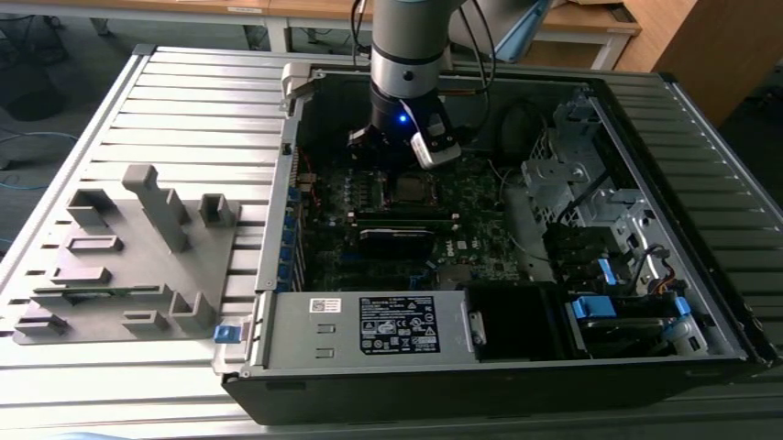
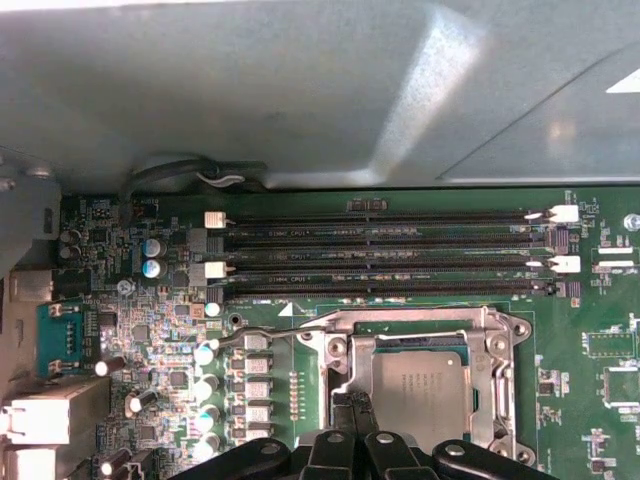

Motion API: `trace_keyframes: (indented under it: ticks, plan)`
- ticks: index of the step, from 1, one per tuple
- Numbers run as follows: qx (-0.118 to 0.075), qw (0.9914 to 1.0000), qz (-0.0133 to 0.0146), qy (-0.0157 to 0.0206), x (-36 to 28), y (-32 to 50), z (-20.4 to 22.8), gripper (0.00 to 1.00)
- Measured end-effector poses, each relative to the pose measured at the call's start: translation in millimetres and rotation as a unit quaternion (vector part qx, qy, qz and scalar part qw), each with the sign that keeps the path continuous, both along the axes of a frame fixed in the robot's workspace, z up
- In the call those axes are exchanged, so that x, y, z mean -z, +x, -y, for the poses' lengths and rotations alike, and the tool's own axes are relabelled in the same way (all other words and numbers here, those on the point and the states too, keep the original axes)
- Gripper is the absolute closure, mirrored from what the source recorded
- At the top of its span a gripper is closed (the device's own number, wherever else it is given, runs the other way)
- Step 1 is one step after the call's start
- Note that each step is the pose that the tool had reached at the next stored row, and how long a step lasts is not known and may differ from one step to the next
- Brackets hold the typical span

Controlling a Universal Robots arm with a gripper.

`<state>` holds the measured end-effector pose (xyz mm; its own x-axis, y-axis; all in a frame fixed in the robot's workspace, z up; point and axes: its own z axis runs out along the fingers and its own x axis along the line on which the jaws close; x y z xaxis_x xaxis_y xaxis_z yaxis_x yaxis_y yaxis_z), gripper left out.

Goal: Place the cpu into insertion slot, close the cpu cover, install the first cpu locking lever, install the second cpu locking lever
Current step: 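Close the cpu cover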

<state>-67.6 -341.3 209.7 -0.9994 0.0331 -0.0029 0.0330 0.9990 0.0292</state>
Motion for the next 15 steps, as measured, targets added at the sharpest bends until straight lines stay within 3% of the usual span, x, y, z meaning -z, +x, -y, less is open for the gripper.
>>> trace_keyframes:
  ticks: [15]
  plan:
    - [0.0, 1.0, 0.0, 0.0001, 1.3, 0.0, -1.6, 0.89]
